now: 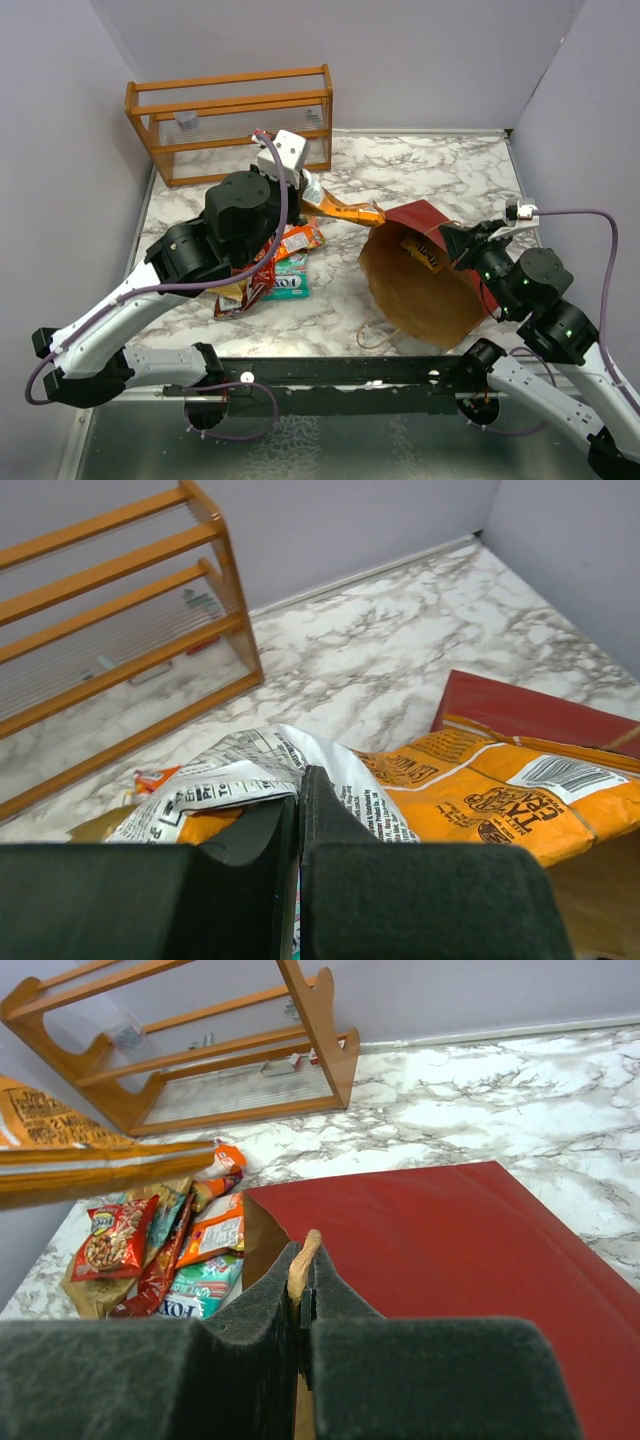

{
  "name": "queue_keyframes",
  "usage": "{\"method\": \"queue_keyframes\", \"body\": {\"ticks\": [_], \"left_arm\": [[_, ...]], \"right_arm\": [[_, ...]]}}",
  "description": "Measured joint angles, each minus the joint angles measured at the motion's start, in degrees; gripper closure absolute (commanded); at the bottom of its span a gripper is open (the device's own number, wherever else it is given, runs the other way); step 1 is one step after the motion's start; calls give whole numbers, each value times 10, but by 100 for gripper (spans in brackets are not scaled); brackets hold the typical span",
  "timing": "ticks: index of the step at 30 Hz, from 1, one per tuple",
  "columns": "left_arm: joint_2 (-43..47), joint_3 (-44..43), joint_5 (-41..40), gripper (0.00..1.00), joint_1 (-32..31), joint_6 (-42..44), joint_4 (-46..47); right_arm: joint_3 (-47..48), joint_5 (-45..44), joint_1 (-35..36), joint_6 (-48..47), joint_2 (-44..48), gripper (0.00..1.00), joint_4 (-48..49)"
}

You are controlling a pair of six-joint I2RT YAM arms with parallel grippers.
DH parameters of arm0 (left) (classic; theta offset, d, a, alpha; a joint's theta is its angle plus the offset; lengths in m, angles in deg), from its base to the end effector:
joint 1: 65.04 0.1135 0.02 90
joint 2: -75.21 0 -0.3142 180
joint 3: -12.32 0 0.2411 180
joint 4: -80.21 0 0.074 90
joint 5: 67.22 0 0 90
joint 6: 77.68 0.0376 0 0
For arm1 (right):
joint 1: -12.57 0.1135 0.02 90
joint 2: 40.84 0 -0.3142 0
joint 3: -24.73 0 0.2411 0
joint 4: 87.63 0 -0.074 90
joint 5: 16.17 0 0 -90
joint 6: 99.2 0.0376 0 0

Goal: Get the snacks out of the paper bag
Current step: Place the snack at the center of the board.

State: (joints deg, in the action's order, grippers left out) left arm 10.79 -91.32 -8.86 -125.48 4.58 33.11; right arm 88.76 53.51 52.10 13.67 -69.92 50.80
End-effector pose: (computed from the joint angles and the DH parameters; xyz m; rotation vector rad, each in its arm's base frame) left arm 0.1040 -0.1435 0.5348 0.3687 1.6650 -0.4199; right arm 0.0481 0.0227 0.3917 0.0220 1.7057 0.5190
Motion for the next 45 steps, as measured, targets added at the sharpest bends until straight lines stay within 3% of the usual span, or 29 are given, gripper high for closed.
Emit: {"method": "queue_keyframes", "body": {"ticks": [7, 13, 24, 30, 40, 41, 45], "left_arm": [[-12, 2, 32, 100, 118, 3, -26], [-40, 24, 69, 100, 177, 31, -21], [-129, 79, 223, 100, 283, 45, 22], [-102, 191, 237, 100, 315, 55, 67], [-46, 337, 192, 100, 350, -24, 59], [-39, 343, 183, 97, 350, -36, 56], [-12, 360, 154, 64, 352, -76, 46]], "right_arm": [[11, 0, 0, 0, 0, 98, -10], [15, 0, 0, 0, 0, 98, -16], [17, 1, 0, 0, -7, 98, -15], [17, 3, 0, 0, -9, 98, -15], [17, 27, 0, -7, -15, 97, -5], [17, 31, 0, -8, -17, 97, -3], [17, 38, 0, -10, -24, 97, 2]]}}
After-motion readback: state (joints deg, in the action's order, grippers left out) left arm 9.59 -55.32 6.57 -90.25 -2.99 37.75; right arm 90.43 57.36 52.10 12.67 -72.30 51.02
